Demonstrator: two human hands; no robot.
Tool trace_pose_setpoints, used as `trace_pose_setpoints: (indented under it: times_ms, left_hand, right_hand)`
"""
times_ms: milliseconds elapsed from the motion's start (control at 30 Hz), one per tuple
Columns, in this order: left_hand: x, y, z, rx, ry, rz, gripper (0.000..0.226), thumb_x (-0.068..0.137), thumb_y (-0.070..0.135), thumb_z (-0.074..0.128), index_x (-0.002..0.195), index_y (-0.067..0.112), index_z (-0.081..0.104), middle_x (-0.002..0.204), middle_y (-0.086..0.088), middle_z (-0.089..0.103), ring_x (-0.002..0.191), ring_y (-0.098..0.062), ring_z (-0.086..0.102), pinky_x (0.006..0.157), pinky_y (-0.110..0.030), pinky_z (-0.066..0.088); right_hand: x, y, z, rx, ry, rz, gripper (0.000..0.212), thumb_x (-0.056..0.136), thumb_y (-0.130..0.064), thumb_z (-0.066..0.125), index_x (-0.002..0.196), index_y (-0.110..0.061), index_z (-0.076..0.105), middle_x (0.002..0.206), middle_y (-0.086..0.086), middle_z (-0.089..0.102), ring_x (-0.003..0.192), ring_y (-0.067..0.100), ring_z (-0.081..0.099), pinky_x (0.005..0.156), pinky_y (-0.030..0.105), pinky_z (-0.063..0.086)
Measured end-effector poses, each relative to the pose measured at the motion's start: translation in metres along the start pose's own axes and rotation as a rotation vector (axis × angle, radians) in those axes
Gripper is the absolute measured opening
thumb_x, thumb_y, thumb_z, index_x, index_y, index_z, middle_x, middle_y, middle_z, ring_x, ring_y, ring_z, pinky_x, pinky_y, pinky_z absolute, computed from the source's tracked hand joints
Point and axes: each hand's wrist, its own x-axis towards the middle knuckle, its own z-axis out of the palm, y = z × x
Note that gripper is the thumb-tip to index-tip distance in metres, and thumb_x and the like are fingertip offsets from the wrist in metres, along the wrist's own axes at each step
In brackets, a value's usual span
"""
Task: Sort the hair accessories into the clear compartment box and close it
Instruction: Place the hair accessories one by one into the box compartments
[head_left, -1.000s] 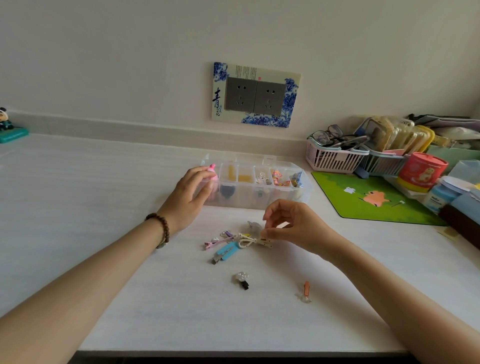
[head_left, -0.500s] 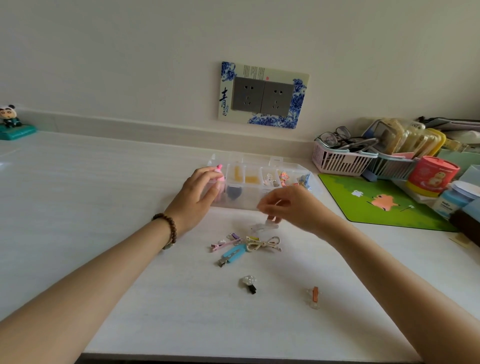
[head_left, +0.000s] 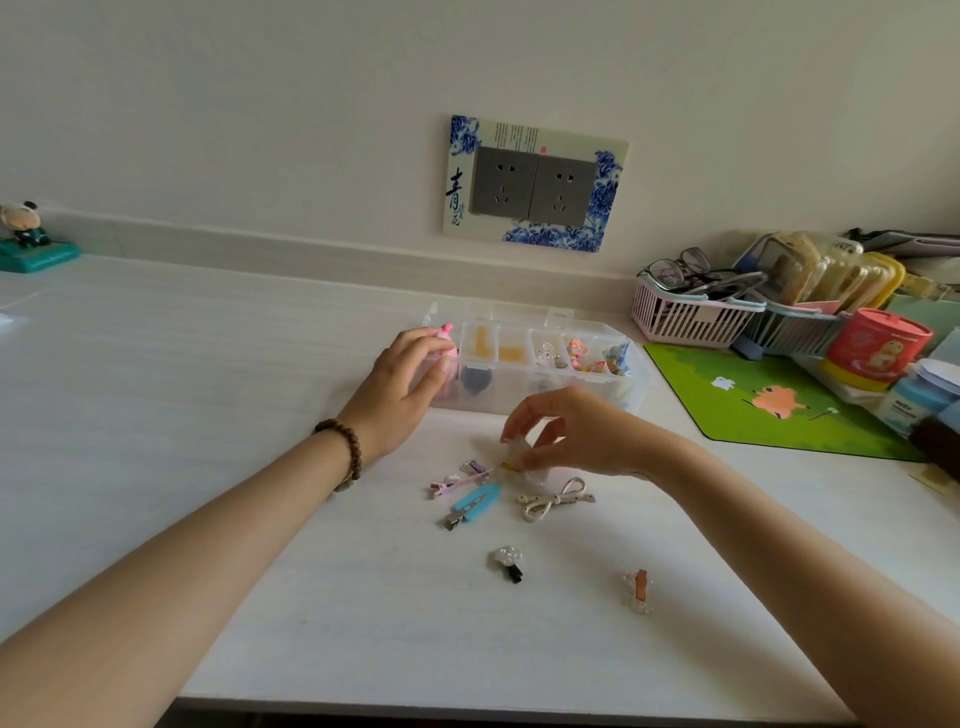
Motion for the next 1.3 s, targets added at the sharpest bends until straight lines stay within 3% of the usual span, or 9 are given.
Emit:
trace_pose_setpoints:
  times_ms: [200, 367, 533, 600, 733, 900, 1000, 1167, 1300]
  left_hand:
    - [0.001, 0.003, 0.000, -0.013, -0.018, -0.013, 0.056, 0.081, 0.056, 0.030, 0.115, 0.018, 0.054, 0.127, 0.010, 0.042, 0.118, 0.001, 0.039, 0.099, -0.005, 0.022]
    - [0.000, 0.001, -0.001, -0.030, -0.023, -0.016, 0.056, 0.082, 0.056, 0.030, 0.118, 0.019, 0.053, 0.129, 0.013, 0.040, 0.121, -0.006, 0.042, 0.106, -0.024, 0.029]
    - [0.000, 0.001, -0.001, -0.014, -0.028, -0.023, 0.055, 0.083, 0.056, 0.029, 0.119, 0.021, 0.053, 0.128, 0.017, 0.038, 0.124, -0.007, 0.040, 0.108, -0.028, 0.029]
    - [0.000, 0.000, -0.001, -0.009, -0.022, -0.013, 0.055, 0.083, 0.054, 0.030, 0.119, 0.019, 0.053, 0.128, 0.015, 0.039, 0.124, -0.007, 0.040, 0.108, -0.026, 0.028]
    - [0.000, 0.000, -0.001, -0.021, -0.029, -0.015, 0.054, 0.085, 0.053, 0.032, 0.118, 0.017, 0.054, 0.131, 0.013, 0.040, 0.123, -0.004, 0.040, 0.106, -0.020, 0.026]
    - [0.001, -0.004, 0.002, -0.002, -0.010, 0.002, 0.052, 0.085, 0.052, 0.031, 0.116, 0.017, 0.054, 0.133, 0.004, 0.045, 0.125, -0.008, 0.040, 0.109, -0.028, 0.028]
    - [0.001, -0.004, 0.000, 0.015, -0.019, 0.012, 0.052, 0.086, 0.050, 0.031, 0.117, 0.016, 0.054, 0.134, 0.002, 0.045, 0.126, -0.009, 0.040, 0.109, -0.033, 0.029]
    - [-0.002, -0.002, -0.001, 0.017, -0.029, 0.000, 0.041, 0.091, 0.040, 0.035, 0.120, 0.016, 0.053, 0.135, 0.005, 0.043, 0.125, -0.005, 0.039, 0.108, -0.035, 0.031]
    - [-0.002, 0.000, -0.001, 0.009, -0.024, -0.005, 0.036, 0.092, 0.033, 0.037, 0.119, 0.016, 0.053, 0.135, 0.005, 0.043, 0.124, -0.005, 0.040, 0.107, -0.036, 0.033]
  right_hand:
    - [0.011, -0.023, -0.029, 0.313, 0.394, -0.082, 0.009, 0.078, -0.011, 0.070, 0.085, -0.006, 0.067, 0.076, 0.000, 0.069, 0.061, 0.005, 0.064, 0.065, 0.015, 0.055]
    - [0.047, -0.022, -0.045, 0.275, 0.659, -0.097, 0.015, 0.079, -0.016, 0.071, 0.087, -0.004, 0.067, 0.083, 0.005, 0.072, 0.069, 0.003, 0.065, 0.072, 0.011, 0.052]
    - [0.067, 0.001, -0.032, -0.055, 0.481, 0.088, 0.021, 0.085, -0.028, 0.065, 0.093, -0.010, 0.072, 0.098, 0.004, 0.072, 0.083, 0.012, 0.062, 0.065, 0.021, 0.047]
    - [0.061, 0.006, -0.031, -0.136, 0.515, 0.086, 0.021, 0.087, -0.028, 0.061, 0.097, -0.014, 0.073, 0.104, 0.001, 0.071, 0.095, 0.015, 0.062, 0.076, 0.028, 0.047]
    - [0.021, -0.001, -0.032, 0.070, 0.591, -0.062, 0.015, 0.085, -0.026, 0.063, 0.096, -0.019, 0.071, 0.099, -0.005, 0.072, 0.090, 0.011, 0.066, 0.082, 0.027, 0.053]
    - [-0.036, 0.012, -0.024, 0.060, 0.065, -0.009, 0.019, 0.078, -0.035, 0.067, 0.093, -0.024, 0.071, 0.090, -0.007, 0.071, 0.079, 0.006, 0.064, 0.072, 0.014, 0.050]
    - [-0.047, 0.028, -0.013, 0.002, -0.017, 0.061, 0.034, 0.065, -0.051, 0.071, 0.093, -0.032, 0.069, 0.091, 0.001, 0.067, 0.077, 0.013, 0.057, 0.071, 0.014, 0.045]
    - [-0.046, 0.036, -0.003, 0.055, 0.055, 0.033, 0.020, 0.066, -0.034, 0.081, 0.079, -0.023, 0.070, 0.071, -0.008, 0.061, 0.065, 0.008, 0.044, 0.060, 0.013, 0.037]
    - [-0.047, 0.032, -0.003, 0.405, 0.093, 0.027, 0.010, 0.073, -0.013, 0.075, 0.079, -0.011, 0.068, 0.076, 0.001, 0.069, 0.068, 0.008, 0.059, 0.067, 0.014, 0.046]
